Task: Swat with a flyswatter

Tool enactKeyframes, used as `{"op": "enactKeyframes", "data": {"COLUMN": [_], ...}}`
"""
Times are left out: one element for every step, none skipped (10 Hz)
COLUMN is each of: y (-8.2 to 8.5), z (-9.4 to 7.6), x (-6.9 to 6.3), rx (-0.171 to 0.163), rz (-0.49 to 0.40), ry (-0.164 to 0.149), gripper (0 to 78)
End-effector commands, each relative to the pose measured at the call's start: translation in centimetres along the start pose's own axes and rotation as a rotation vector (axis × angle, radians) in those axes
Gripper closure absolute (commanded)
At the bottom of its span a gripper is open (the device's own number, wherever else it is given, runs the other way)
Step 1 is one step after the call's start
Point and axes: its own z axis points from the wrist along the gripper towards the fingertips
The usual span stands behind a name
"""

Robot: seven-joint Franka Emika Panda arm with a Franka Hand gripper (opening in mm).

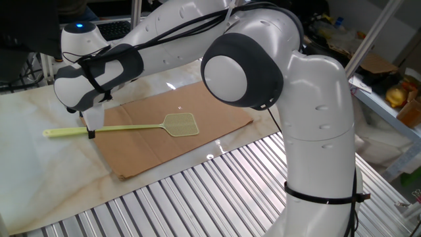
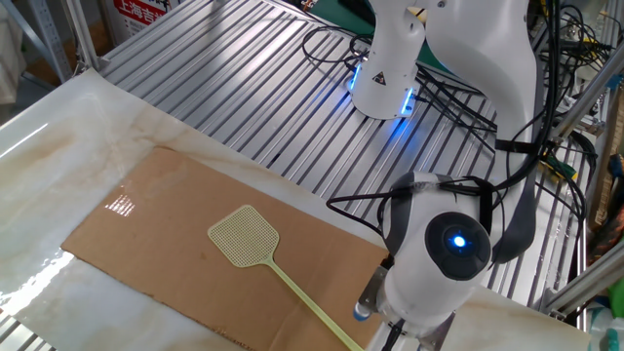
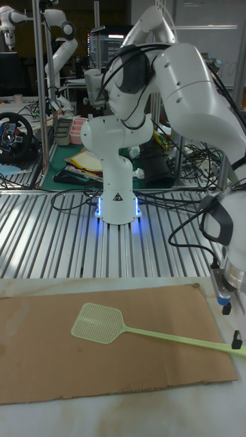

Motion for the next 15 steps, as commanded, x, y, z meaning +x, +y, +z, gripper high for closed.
{"op": "enactKeyframes", "data": {"y": [0.1, 0.1, 0.1, 0.1, 0.2, 0.5, 0.8, 0.9, 0.9, 0.9, 0.9, 1.0, 1.1, 1.1, 1.2], "z": [-0.1, -0.1, -0.1, -0.1, -0.1, 0.1, 0.3, 0.5, 0.5, 0.5, 0.6, 0.7, 0.9, 1.0, 1.3], "x": [0.0, 0.0, 0.0, 0.0, 0.1, 0.1, 0.2, 0.2, 0.2, 0.2, 0.2, 0.3, 0.3, 0.4, 0.4], "rx": [0.007, 0.007, 0.007, -0.011, -0.013, -0.014, -0.015, -0.015, -0.016, -0.017, -0.017, -0.018, -0.019, -0.019, -0.019], "rz": [0.003, 0.003, 0.003, 0.036, 0.036, 0.040, 0.042, 0.046, 0.044, 0.044, 0.043, 0.042, 0.044, 0.044, 0.046], "ry": [0.002, 0.002, 0.002, 0.093, 0.094, 0.096, 0.095, 0.092, 0.094, 0.093, 0.093, 0.093, 0.089, 0.087, 0.083], "gripper": [0.1, 0.1, 0.1, 0.1, 0.1, 0.1, 0.1, 0.1, 0.1, 0.1, 0.1, 0.1, 0.1, 0.1, 0.1]}}
